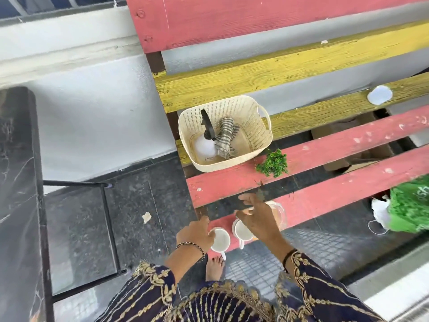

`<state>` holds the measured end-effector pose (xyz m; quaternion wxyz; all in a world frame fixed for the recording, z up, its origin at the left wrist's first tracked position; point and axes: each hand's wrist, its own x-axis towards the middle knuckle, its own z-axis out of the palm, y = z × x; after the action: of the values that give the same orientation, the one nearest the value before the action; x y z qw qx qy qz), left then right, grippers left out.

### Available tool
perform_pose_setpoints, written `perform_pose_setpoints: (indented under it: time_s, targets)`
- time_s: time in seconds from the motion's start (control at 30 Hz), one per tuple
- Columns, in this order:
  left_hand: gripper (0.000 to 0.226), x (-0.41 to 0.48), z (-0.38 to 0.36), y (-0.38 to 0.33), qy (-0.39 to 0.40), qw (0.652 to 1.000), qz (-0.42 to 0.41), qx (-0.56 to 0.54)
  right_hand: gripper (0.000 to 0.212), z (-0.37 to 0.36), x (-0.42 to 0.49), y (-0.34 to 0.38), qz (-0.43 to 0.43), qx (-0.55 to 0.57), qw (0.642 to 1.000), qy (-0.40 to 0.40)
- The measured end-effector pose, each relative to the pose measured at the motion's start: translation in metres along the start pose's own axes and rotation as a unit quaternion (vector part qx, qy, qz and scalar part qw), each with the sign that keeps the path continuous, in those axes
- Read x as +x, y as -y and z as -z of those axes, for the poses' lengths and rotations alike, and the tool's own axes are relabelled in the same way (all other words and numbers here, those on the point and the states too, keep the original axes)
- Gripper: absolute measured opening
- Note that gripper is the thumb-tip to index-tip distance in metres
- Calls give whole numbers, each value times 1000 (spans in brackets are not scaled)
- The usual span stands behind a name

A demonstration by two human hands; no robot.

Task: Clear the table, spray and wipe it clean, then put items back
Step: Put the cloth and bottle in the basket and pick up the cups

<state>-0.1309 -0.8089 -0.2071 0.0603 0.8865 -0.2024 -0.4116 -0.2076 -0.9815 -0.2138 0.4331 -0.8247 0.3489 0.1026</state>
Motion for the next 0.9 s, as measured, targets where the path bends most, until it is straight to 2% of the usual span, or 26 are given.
perform_pose_setpoints:
  time_s: [0.1, 0.17, 0.23, 0.33, 0.47, 0.63, 0.9]
  targets:
    - [46, 1, -18, 0, 31, 999, 8, 44, 61, -11, -14, -20, 28, -154, 985, 73]
    - [47, 3, -30, -1, 37, 998, 13, 48, 65, -20, -20, -32, 52, -244, 964, 88]
    - [44, 6, -39, -2, 32, 999, 8, 35, 71, -28, -23, -43, 68, -281, 954, 78]
    - [40, 9, -51, -1, 26, 999, 2, 21, 76, -41, -23, -54, 75, -296, 949, 74]
    - [38, 15, -55, 4, 16, 1000, -10, 9, 68, -46, -13, -50, 53, -295, 950, 94]
    - [35, -2, -25, 13, -28, 999, -26, -8, 64, -37, -17, -19, 58, -293, 952, 69]
    - [30, -98, 110, 84, -136, 988, -43, -54, 61, -37, -71, 153, 187, -267, 945, 26]
